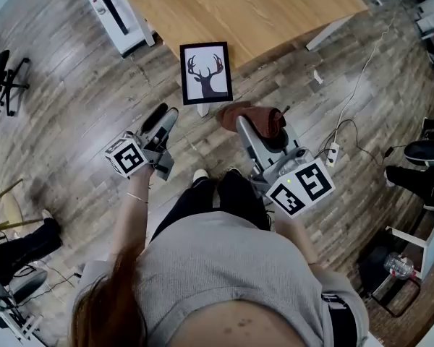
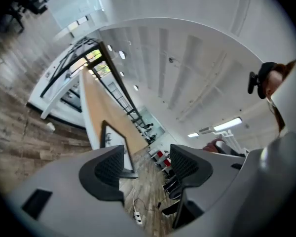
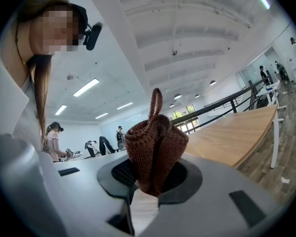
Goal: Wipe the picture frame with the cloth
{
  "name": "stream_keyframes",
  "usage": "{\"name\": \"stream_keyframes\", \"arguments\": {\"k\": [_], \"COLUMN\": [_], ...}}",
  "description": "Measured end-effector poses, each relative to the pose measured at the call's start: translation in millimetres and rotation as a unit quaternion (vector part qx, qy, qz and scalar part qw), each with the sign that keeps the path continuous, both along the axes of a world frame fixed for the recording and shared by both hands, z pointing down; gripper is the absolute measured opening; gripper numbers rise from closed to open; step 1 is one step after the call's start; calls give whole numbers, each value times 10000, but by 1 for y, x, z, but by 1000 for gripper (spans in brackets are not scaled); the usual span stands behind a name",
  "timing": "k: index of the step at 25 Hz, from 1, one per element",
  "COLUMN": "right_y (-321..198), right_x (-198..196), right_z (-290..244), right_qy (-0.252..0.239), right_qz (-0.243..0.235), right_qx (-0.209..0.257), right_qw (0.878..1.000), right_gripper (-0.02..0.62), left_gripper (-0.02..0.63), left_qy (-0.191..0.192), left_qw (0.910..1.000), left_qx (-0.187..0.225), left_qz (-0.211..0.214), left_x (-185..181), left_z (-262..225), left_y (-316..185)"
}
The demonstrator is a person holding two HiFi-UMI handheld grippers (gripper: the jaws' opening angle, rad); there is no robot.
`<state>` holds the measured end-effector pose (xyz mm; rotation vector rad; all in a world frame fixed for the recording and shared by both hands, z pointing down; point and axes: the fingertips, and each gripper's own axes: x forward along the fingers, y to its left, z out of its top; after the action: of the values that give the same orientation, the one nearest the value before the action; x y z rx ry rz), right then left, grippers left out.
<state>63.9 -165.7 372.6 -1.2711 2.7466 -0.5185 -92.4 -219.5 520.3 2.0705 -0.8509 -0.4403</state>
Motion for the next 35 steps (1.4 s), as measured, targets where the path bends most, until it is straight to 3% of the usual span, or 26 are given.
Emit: {"name": "stream_keyframes", "arguments": {"k": [4, 7, 8, 10, 12, 14, 18, 20, 29, 35], "right_y": [5, 10, 12, 13, 13, 13, 15, 17, 20, 29], "right_x": [-1, -2, -2, -3, -5, -7, -12, -15, -18, -20], "right_z": [-16, -31, -35, -44, -51, -58, -67, -69, -70, -69], "right_qy": [94, 159, 166, 151, 153, 240, 460, 504, 594, 732], "right_qz": [140, 258, 295, 340, 354, 374, 426, 407, 399, 419], "right_qx": [262, 514, 598, 736, 854, 995, 1264, 1334, 1416, 1518], "right_qw": [9995, 9982, 9976, 9966, 9956, 9940, 9900, 9889, 9873, 9848], "right_gripper": [97, 97, 97, 97, 97, 97, 97, 97, 97, 97], "left_gripper": [295, 291, 268, 128, 42, 9, 9, 9, 9, 9], "left_qy": [472, 320, 284, 203, -38, -458, -1523, -1771, -1742, -1814], "left_qw": [9953, 9886, 9859, 9811, 9774, 9716, 9499, 9434, 9472, 9439], "left_qx": [838, 1455, 1636, 1923, 2114, 2322, 2723, 2792, 2642, 2712], "left_qz": [136, 235, 186, 50, 4, -13, -194, -268, -508, -512], "left_x": [27, 39, 39, 37, 36, 39, 50, 53, 59, 64], "left_z": [-80, -125, -138, -156, -167, -175, -186, -189, -190, -189], "left_y": [11, 22, 25, 29, 29, 29, 31, 34, 32, 42]}}
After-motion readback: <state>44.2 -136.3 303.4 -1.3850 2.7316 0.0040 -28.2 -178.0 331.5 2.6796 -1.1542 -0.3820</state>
